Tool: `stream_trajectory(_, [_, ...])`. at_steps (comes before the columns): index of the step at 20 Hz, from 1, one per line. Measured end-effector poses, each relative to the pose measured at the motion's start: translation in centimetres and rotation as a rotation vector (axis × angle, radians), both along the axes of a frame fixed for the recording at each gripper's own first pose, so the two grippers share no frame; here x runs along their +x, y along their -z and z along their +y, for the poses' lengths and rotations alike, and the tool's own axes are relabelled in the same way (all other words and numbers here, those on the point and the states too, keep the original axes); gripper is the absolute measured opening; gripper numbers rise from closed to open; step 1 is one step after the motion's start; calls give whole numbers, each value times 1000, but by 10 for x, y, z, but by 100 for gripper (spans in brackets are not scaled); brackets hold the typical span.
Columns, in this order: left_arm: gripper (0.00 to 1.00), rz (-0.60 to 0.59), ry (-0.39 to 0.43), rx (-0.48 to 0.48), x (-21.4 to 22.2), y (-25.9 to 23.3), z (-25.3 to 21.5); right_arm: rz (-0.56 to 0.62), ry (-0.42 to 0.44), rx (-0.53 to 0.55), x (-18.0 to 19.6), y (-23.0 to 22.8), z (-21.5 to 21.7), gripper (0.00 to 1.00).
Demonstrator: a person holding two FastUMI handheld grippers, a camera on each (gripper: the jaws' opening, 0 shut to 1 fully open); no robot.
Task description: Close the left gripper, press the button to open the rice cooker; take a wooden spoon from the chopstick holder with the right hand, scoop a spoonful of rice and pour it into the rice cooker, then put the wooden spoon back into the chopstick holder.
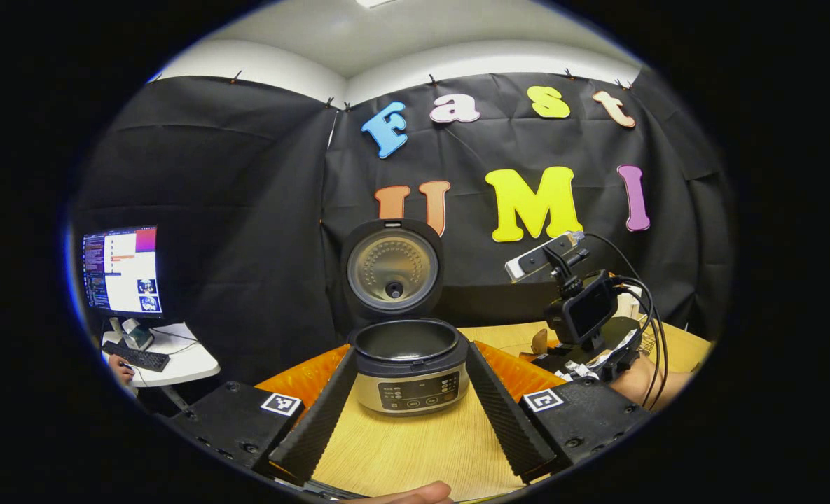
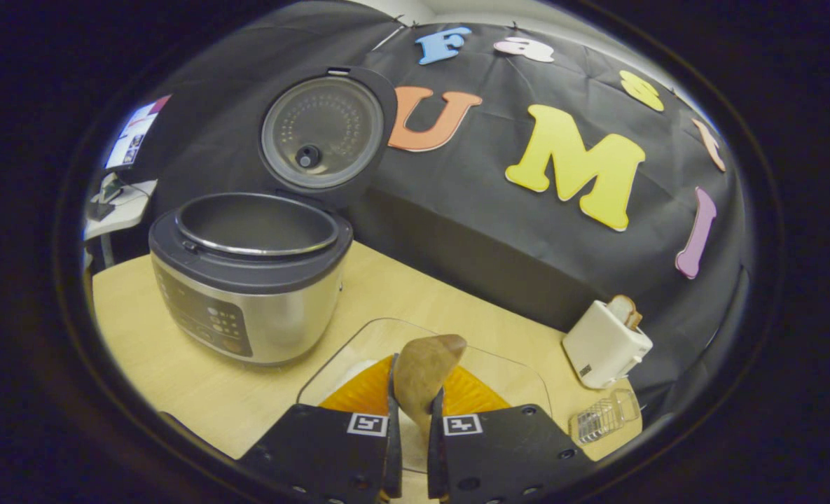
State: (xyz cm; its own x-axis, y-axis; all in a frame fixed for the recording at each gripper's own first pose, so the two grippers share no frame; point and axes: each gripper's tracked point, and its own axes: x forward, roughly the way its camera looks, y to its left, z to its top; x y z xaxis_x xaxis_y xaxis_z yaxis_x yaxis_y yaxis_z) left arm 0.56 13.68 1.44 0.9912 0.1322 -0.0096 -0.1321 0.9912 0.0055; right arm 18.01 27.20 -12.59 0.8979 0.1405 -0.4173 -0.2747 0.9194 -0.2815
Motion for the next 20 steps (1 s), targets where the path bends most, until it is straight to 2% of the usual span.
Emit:
stream_trajectory(3, [99,12,-11,-30,2,4,2,39,42,113,1,-6,5,14])
stream_trajectory(6, [99,13,-15,-48,3,3,7,78,135,246,5,-11,-4,14])
stream_trajectory(11, [99,8,5,-41,4,2,0,199,313,613,10,-11,-20,14])
stream_trajectory(16, [99,22,11,-43,6,8,0,286,359,884,13,-8,-41,14])
stream_trajectory(20, [99,30,3,-42,9,10,-1,305,361,1004,15,-4,-55,14])
